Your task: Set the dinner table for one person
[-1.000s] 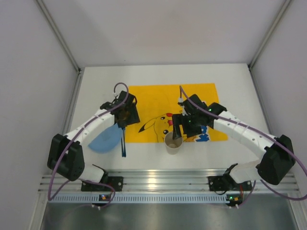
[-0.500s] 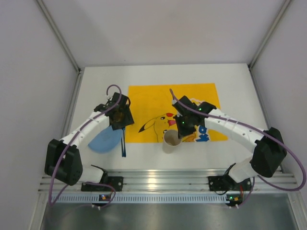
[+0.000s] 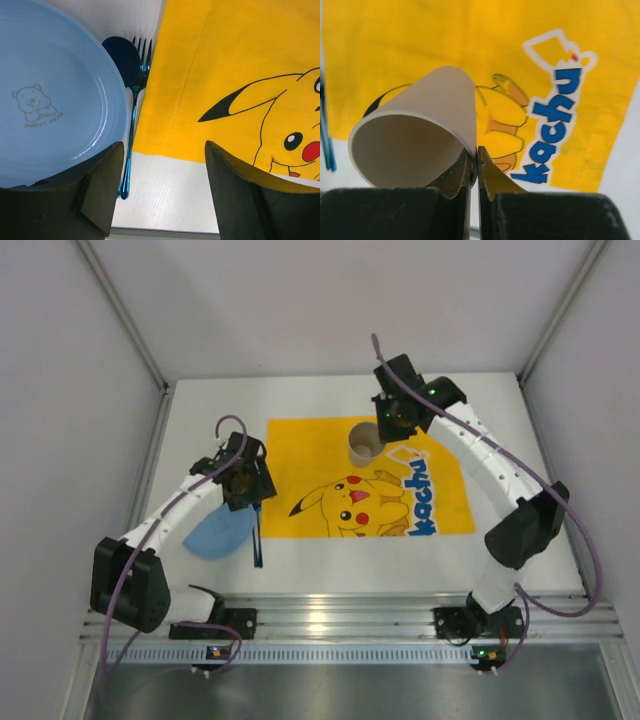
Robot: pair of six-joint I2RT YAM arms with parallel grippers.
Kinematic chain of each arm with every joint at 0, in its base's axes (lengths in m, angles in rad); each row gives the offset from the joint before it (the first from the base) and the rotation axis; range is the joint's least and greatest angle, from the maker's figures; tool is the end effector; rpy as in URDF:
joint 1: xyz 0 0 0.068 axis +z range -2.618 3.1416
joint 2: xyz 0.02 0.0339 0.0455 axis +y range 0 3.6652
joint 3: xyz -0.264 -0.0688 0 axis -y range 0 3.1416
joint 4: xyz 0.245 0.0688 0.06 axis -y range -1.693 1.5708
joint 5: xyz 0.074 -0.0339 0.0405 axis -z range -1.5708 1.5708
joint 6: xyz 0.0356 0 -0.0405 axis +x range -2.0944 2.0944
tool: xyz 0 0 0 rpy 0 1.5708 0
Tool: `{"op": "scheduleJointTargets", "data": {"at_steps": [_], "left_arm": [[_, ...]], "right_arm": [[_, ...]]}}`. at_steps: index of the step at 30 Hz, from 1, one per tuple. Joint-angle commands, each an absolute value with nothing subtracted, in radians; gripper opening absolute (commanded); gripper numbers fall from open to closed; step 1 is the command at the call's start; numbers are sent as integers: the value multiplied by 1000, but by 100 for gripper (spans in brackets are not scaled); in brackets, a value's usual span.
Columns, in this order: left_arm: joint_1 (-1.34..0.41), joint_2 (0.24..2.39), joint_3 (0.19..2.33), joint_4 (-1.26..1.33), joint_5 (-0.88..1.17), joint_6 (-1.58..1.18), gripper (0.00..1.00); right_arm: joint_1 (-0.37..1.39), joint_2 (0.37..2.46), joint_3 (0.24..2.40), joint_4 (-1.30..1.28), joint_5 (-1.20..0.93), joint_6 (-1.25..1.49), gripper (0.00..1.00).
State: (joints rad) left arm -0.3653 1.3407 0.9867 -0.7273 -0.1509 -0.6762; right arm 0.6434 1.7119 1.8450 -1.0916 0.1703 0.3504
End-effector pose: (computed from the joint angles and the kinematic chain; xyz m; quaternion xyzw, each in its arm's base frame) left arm 0.2464 -0.0885 0.2455 -0.1678 0.9529 -0.0568 0.2460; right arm 0.2874 0.2080 0.3776 -0.1133 0.9436 0.0719 0.3026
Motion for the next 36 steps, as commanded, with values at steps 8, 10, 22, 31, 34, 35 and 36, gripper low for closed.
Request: {"op": "scheduleJointTargets", "data": {"at_steps": [8, 10, 22, 31, 34, 35, 36], "left_arm": [[-267, 1290, 999, -759, -144, -624, 73], [-259, 1290, 994, -761, -141, -617, 73], [-253, 1325, 1003, -779, -140, -617, 72], [-255, 1328, 1005, -776, -152, -607, 72], [-253, 1347, 1006, -781, -160, -601, 72], [-253, 1362, 1008, -788, -160, -600, 72], [-253, 1373, 1008, -792, -163, -598, 71]], "right_arm": [[239, 1926, 2058, -1077, 261, 339, 0], [200, 1999, 2101, -1078, 267, 348, 0], [95, 2181, 2189, -1034, 247, 382, 0], [94, 2120, 2036, -983, 135, 396, 20], [92, 2109, 2025, -989, 118, 396, 72], [92, 2105, 2026, -988, 117, 394, 78], [94, 2092, 2028, -989, 118, 396, 84]]}}
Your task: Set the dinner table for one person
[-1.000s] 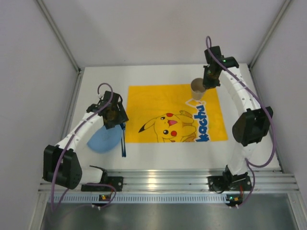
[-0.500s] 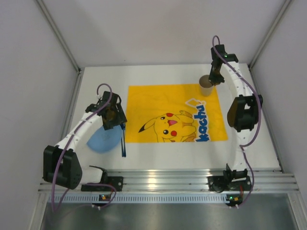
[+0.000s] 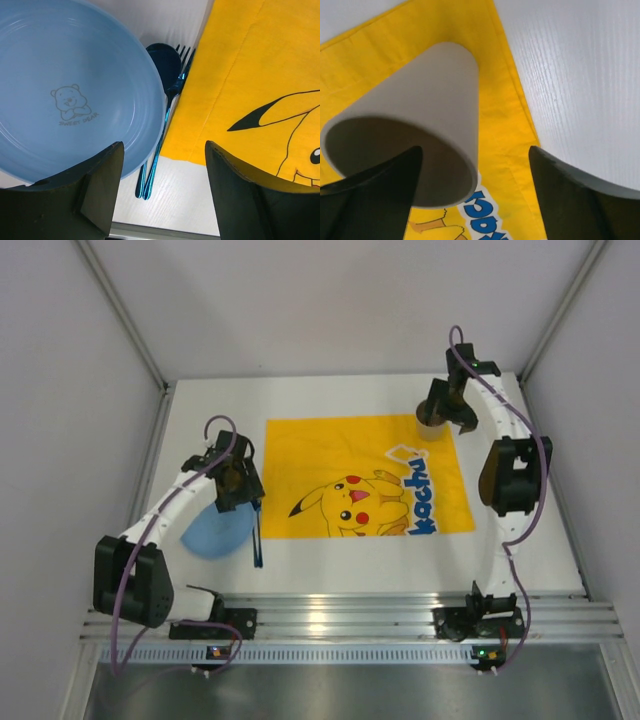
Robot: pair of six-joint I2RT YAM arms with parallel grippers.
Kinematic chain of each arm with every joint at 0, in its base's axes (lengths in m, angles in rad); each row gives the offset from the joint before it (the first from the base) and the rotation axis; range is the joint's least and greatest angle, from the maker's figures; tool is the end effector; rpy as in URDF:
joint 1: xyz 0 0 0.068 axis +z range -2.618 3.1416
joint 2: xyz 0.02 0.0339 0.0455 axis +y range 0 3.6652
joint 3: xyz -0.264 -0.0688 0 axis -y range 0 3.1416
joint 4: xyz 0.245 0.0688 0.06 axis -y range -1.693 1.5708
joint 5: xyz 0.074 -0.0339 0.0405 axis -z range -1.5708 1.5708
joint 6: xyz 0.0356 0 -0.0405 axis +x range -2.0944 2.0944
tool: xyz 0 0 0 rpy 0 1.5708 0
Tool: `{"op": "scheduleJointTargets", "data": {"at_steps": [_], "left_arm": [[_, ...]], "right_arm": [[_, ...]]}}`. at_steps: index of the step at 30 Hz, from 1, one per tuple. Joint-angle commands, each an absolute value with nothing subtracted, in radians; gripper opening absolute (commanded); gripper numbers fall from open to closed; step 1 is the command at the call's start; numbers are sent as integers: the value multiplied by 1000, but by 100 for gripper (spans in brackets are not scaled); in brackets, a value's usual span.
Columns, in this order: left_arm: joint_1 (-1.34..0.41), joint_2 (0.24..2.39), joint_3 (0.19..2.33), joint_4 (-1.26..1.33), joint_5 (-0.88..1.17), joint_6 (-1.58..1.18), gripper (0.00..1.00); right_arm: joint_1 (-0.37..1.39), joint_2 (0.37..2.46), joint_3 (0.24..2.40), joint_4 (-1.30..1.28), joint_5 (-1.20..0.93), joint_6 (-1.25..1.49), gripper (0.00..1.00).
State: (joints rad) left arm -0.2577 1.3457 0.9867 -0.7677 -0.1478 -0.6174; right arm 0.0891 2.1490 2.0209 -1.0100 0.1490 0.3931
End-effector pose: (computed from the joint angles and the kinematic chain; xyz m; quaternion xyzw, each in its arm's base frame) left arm 0.2513 -0.0608 0.2423 -0.1900 0.9542 -0.0278 0.2295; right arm 0.4594 0.0357 0.2637 0.1633 0.9603 -0.0195 0.2252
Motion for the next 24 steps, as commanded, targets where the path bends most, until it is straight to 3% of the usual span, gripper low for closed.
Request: {"op": "scheduleJointTargets", "data": {"at_steps": [1, 10, 24], "left_arm": [[-255, 1381, 1006, -795, -172, -597, 71], [-255, 1445, 980, -784, -210, -563, 61], [-258, 1531, 950, -735, -222, -538, 49]], "right_arm": [[92, 2086, 2032, -992, 117, 397, 92], [97, 1905, 2146, -1052, 25, 475, 99], [118, 1649, 1925, -1060, -21, 448, 100]]}}
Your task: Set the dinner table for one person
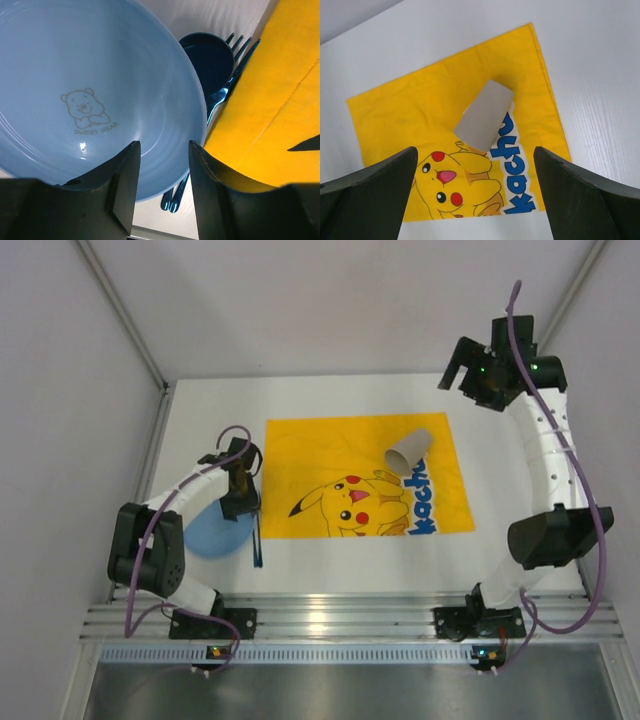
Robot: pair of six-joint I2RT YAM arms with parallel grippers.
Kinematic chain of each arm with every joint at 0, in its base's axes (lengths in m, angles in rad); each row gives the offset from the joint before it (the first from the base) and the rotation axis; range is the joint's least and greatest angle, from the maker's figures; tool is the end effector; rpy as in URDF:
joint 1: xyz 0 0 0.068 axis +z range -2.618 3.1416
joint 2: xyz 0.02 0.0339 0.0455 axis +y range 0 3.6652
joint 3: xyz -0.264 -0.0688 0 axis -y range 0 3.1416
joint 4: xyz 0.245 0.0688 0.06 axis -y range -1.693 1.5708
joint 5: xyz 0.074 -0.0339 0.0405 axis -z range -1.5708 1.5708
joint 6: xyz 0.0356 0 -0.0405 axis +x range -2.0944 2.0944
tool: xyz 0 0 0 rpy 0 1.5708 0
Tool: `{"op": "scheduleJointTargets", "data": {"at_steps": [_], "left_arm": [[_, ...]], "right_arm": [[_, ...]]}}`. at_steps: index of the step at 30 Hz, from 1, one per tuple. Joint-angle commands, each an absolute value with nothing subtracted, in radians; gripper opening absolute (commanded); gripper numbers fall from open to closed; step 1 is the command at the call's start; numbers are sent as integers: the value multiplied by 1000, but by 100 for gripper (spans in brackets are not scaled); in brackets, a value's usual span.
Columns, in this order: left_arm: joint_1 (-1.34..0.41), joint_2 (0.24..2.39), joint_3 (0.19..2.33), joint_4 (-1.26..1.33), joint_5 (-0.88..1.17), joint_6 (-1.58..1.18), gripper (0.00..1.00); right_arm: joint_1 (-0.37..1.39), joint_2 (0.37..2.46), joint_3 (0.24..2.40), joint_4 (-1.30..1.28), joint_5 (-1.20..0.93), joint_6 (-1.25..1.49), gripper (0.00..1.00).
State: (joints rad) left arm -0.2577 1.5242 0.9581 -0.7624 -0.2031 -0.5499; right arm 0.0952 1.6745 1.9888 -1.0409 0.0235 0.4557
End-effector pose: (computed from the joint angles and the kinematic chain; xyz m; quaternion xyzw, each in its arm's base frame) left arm 0.2656 -0.0626 0.1908 -0.1559 0.9753 0.0453 0.1501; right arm 0.3422 0.0318 0.4361 0.1683 0.8965 0.1011 0.3971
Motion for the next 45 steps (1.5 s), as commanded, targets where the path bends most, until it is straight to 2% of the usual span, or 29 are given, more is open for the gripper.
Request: {"op": "scheduleJointTargets", "data": {"at_steps": [1, 8, 11, 19, 29, 35, 38, 39, 41, 42, 44, 45], "left_arm": [[-258, 1534, 946, -732, -224, -538, 49], [-258, 1529, 950, -718, -207, -549, 48], [-259, 1519, 945, -721, -203, -552, 48], [-259, 1470, 948, -767, -207, -526, 48], [-259, 1413, 957, -827, -225, -500, 48], [-259, 1402, 969, -844, -225, -491, 48], [-259, 1410, 971, -839, -222, -482, 48], [-259, 1416, 971, -839, -222, -482, 48], [-259, 1420, 968, -835, -221, -476, 48], [-259, 1427, 968, -831, -221, -474, 48], [-259, 1433, 965, -827, -218, -469, 48], [-259, 1437, 963, -824, -215, -469, 48]], "right_arm": [[164, 1637, 1893, -1045, -11, 424, 100], [402, 1569, 1453, -931, 124, 359, 100], [436, 1607, 1395, -864, 169, 364, 99], [448, 1793, 1586, -842, 403, 244, 99], [449, 1989, 1693, -775, 505, 196, 97], [448, 2049, 1746, -778, 540, 190, 91], [448, 2040, 1743, -765, 563, 184, 76], [449, 2039, 1749, -767, 577, 181, 62], [446, 2026, 1749, -767, 589, 176, 47], [446, 2020, 1746, -767, 598, 173, 33], [446, 1999, 1741, -770, 610, 175, 18], [448, 1988, 1727, -769, 620, 170, 7]]}}
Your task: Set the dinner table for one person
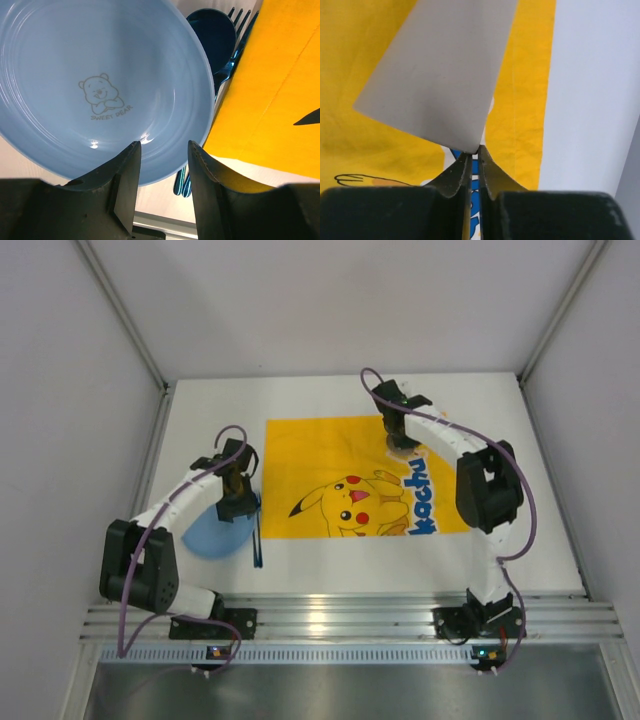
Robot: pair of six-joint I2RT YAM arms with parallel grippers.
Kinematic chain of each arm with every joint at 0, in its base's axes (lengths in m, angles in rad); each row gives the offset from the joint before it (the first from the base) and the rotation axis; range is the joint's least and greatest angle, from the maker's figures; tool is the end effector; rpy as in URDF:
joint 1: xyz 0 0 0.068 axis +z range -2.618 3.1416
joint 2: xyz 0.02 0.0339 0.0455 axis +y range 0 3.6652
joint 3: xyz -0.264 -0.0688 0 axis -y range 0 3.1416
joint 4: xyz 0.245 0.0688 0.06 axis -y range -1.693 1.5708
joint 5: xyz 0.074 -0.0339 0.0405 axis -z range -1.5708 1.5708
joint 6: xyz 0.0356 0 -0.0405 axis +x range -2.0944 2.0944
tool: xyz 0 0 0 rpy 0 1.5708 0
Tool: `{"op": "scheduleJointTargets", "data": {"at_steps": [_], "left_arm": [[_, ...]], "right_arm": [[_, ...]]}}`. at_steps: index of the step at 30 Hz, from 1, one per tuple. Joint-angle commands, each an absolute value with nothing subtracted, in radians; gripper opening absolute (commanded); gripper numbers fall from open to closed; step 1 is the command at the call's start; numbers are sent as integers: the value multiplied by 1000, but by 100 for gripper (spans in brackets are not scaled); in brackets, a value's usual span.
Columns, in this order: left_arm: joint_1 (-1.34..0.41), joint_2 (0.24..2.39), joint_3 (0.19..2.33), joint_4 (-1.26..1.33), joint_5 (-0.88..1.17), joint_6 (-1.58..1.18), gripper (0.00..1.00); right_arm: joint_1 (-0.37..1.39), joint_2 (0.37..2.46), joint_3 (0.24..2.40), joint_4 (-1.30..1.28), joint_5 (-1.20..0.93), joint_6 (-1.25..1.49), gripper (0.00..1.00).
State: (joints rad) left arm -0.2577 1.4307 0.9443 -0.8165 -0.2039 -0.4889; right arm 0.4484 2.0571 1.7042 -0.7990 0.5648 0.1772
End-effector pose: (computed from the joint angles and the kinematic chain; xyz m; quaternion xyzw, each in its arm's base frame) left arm 0.2499 -0.0584 0.2085 -0.1272 0.9777 0.0455 0.1605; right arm 0.4015 0.1720 0.2234 -0.0696 0.9386 -0.1979 0.2739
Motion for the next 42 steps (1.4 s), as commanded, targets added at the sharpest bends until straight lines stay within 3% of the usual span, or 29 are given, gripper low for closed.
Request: {"op": "scheduleJointTargets", "data": {"at_steps": [1, 10, 16, 20, 26, 34, 42], "left_arm": [[-259, 1440, 963, -821, -213, -469, 48], [-259, 1476, 953, -790, -180, -471, 47], [-259, 1477, 943, -776, -172, -476, 47], [-259, 1479, 934, -753, -167, -486, 46], [-259, 1468, 894, -710, -150, -511, 46], [-259, 1456, 865, -673, -160, -525, 46], [-259, 1433, 835, -647, -164, -540, 46]], "right_arm": [[445, 1973, 1720, -765, 627, 167, 1], [407, 1881, 1703, -770, 652, 169, 0], [380, 1839, 1893, -938, 577, 230, 0], [313, 1816, 1967, -1052, 406, 354, 0], [91, 1723, 1830, -1045, 5, 563, 0], [-75, 1674, 1709, -1011, -426, 805, 0], [-120, 1651, 1603, -924, -609, 992, 0]]}}
